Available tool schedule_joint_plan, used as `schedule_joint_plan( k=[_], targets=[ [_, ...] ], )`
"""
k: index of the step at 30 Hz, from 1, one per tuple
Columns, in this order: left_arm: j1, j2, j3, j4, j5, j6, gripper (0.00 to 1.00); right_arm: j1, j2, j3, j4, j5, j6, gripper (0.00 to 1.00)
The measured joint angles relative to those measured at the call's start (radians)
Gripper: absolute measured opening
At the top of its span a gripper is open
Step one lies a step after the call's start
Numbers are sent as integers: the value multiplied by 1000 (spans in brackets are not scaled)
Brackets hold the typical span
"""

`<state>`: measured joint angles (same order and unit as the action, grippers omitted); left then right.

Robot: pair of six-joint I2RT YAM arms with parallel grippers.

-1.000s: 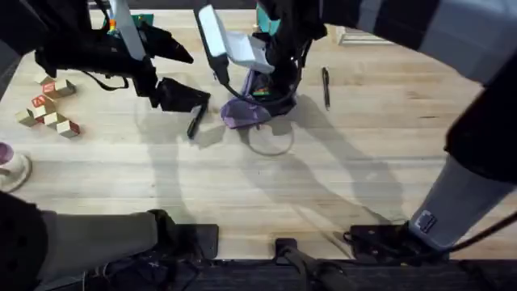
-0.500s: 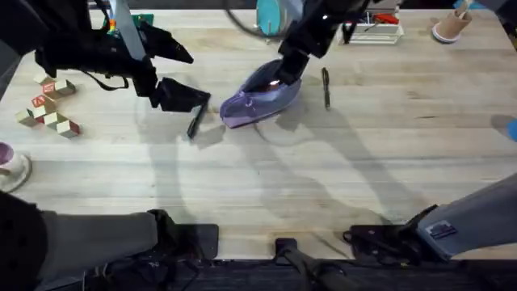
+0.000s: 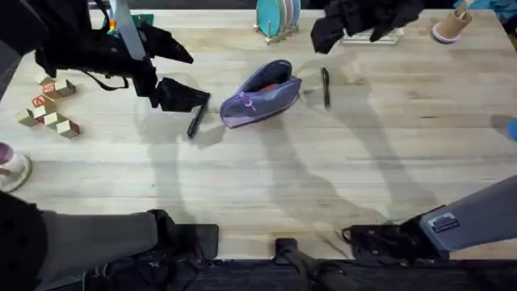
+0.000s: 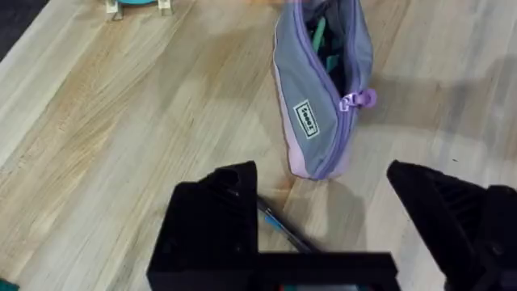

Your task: Unzip the bag, pick up the pens from the table one at a time and place them inside, then zip the bag closed.

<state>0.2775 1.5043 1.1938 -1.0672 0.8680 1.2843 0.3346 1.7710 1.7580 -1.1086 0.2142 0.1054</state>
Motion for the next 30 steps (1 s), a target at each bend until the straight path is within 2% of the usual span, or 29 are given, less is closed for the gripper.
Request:
schedule_joint_plan(
  k=[7,20,30],
  targets=[
    [0,0,0,0,0,0,993,-30,0,0,1,3,147,996],
    [0,0,0,0,0,0,993,-30,11,-2,26,3,184,996],
    [0,0,0,0,0,0,994,-30,200,-14,96,3,191,996]
  ],
)
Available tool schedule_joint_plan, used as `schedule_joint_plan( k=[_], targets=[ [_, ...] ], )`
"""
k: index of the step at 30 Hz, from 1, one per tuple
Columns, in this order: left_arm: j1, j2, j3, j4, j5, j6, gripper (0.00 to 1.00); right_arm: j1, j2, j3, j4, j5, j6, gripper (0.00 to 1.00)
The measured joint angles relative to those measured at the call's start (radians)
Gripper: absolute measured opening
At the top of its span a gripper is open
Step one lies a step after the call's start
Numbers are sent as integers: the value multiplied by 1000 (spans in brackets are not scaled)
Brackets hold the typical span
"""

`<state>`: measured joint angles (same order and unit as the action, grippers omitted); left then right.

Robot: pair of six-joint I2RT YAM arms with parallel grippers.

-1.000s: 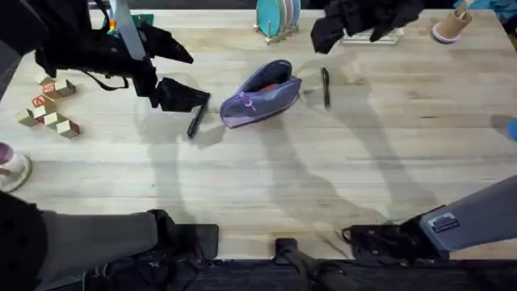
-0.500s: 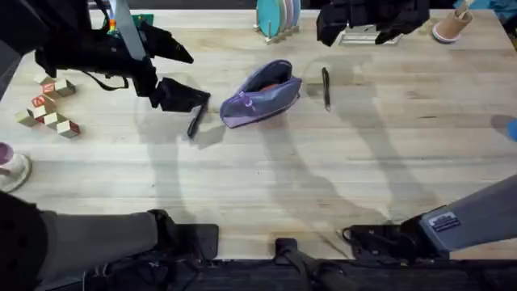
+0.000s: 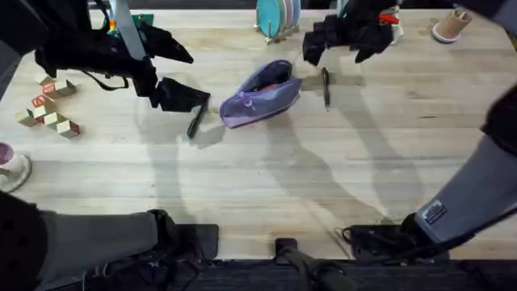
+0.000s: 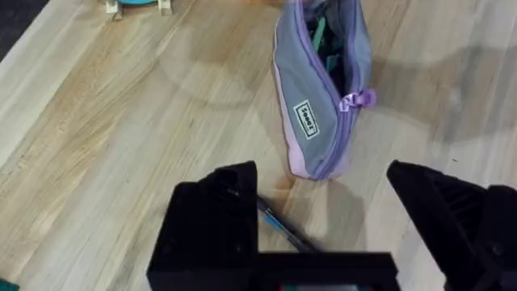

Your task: Unzip the bag, pick up the pens from the table one at a time and place them inside, then zip the bag closed.

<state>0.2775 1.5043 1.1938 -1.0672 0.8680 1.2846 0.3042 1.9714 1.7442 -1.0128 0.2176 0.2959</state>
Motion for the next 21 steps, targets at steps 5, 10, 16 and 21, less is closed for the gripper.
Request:
schedule_joint_plan(
  k=[5,10,16,21],
  targets=[
    [0,0,0,0,0,0,994,0,71,-2,20,0,34,996],
    [0,0,0,0,0,0,994,0,124,-2,27,0,79,995],
    [0,0,0,0,0,0,994,0,179,-3,41,0,154,995],
    [0,0,0,0,0,0,994,-1,189,-7,48,-17,201,995]
  ],
)
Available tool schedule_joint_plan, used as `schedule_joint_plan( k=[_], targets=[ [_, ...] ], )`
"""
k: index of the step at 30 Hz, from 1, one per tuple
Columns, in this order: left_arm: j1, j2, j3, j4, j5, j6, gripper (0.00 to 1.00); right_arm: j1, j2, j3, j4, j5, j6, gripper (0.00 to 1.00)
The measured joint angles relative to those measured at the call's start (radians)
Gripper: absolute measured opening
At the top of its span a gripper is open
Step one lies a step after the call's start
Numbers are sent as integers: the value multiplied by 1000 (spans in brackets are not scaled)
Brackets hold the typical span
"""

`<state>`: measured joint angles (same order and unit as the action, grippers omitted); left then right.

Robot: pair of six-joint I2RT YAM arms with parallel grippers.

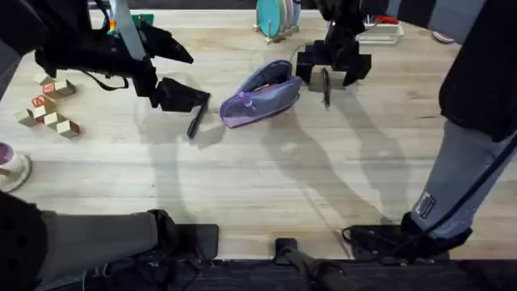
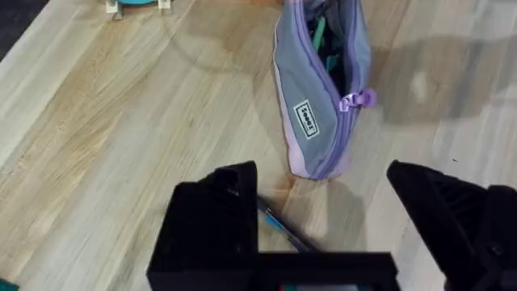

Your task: Unzip the bag, pick up the pens from the table one at a time and place them inside, then zip the bag closed.

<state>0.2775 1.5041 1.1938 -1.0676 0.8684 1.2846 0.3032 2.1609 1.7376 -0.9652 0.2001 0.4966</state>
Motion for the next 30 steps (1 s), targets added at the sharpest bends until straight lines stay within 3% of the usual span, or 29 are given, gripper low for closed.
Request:
schedule_joint_plan(
  k=[17,22,25,26,30],
  targets=[
    [0,0,0,0,0,0,993,-8,-37,-81,68,-37,33,935],
    [0,0,0,0,0,0,993,-6,-39,-89,82,-57,42,699],
    [0,0,0,0,0,0,993,-4,-40,-90,79,-54,43,465],
    [0,0,0,0,0,0,993,-5,-41,-91,73,-48,42,275],
    [0,0,0,0,0,0,993,-5,-42,-92,68,-27,38,54]
  ],
)
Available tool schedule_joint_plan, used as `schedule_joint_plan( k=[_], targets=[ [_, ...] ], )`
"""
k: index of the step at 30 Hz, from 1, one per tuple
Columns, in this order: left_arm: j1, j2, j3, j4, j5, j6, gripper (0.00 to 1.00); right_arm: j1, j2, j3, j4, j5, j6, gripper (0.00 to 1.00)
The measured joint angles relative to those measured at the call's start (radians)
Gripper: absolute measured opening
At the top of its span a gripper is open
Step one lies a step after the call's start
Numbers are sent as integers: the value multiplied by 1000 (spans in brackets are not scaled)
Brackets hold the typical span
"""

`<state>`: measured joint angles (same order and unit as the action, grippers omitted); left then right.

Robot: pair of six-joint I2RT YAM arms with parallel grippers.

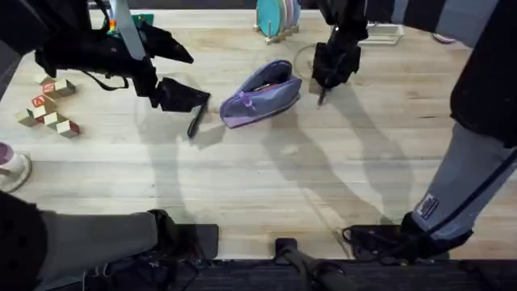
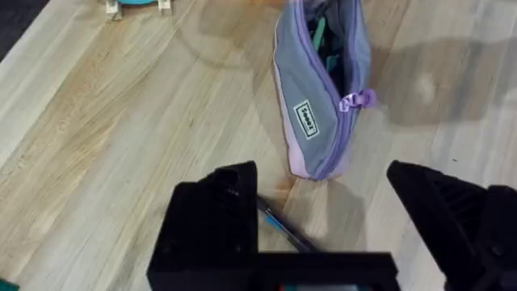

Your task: Unzip the bag, pick up the pens from the table one at a time and place them inside, then zip the bag closed.

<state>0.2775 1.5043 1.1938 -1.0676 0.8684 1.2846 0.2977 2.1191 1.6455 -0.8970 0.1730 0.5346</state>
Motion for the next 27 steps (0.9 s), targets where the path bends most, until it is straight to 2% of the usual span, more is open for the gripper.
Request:
schedule_joint_plan(
  k=[8,14,21,27],
  targets=[
    [0,0,0,0,0,0,994,0,-1,5,-13,6,-13,36],
    [0,0,0,0,0,0,993,0,23,59,-87,-1,-101,29],
    [0,0,0,0,0,0,993,0,32,207,-141,-9,-276,31],
    [0,0,0,0,0,0,994,0,-9,319,-148,-9,-433,31]
  ],
)
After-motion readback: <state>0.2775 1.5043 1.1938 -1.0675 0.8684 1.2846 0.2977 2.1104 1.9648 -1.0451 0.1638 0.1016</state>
